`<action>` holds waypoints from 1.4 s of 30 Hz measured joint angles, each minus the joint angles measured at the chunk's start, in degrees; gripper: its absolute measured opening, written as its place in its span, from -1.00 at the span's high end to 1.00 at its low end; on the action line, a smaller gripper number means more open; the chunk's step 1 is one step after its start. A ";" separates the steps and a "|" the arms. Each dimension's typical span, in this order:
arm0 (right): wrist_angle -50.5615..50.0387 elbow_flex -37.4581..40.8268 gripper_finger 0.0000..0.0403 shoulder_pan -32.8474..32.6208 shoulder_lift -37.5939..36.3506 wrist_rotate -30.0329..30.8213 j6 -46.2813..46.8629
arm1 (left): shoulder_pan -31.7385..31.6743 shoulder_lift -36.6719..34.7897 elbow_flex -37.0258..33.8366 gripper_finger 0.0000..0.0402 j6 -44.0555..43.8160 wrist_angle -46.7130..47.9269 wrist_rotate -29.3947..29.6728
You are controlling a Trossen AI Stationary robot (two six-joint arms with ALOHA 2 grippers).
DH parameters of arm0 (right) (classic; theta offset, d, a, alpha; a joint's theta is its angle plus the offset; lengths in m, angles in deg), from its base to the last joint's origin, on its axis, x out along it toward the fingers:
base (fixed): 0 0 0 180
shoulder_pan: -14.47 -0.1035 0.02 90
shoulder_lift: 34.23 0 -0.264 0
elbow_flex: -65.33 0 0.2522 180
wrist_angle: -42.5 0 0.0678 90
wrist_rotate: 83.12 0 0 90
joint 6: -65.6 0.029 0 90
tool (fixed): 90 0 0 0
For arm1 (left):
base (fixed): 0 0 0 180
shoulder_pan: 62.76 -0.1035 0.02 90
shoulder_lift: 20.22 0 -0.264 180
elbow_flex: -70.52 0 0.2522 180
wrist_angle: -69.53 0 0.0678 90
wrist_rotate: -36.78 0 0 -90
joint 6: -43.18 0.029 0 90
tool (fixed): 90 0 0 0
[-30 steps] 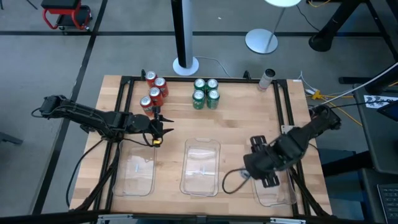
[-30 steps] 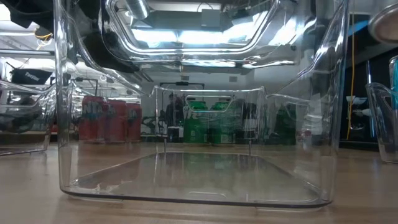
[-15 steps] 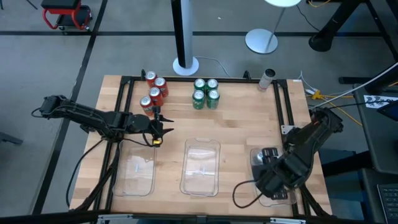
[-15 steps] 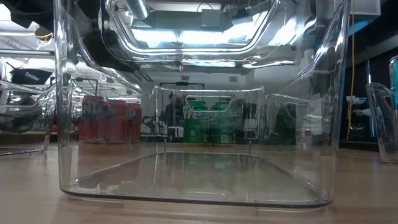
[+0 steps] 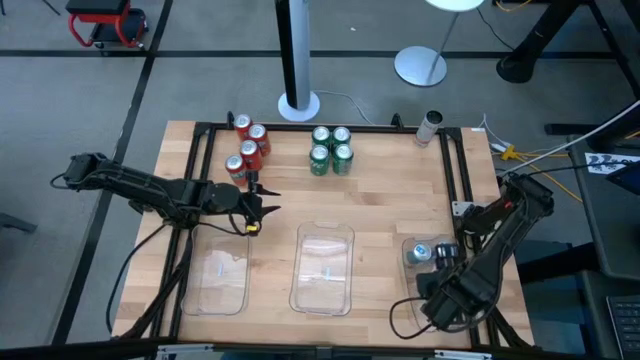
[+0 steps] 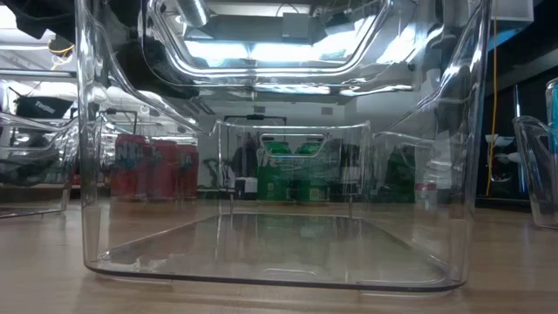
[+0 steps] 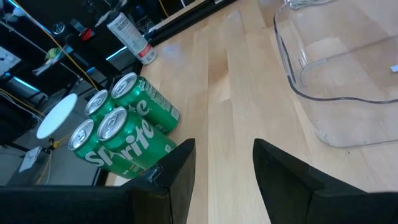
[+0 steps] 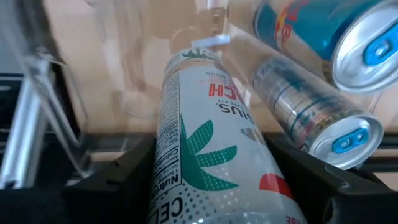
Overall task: Sort soda cans
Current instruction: Put the white and pink soda can into the right transparent bin
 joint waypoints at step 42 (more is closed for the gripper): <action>4.15 8.74 -0.73 0.20 -0.65 -0.30 -4.20 | 0.00 0.00 0.00 0.24 -0.46 0.01 0.00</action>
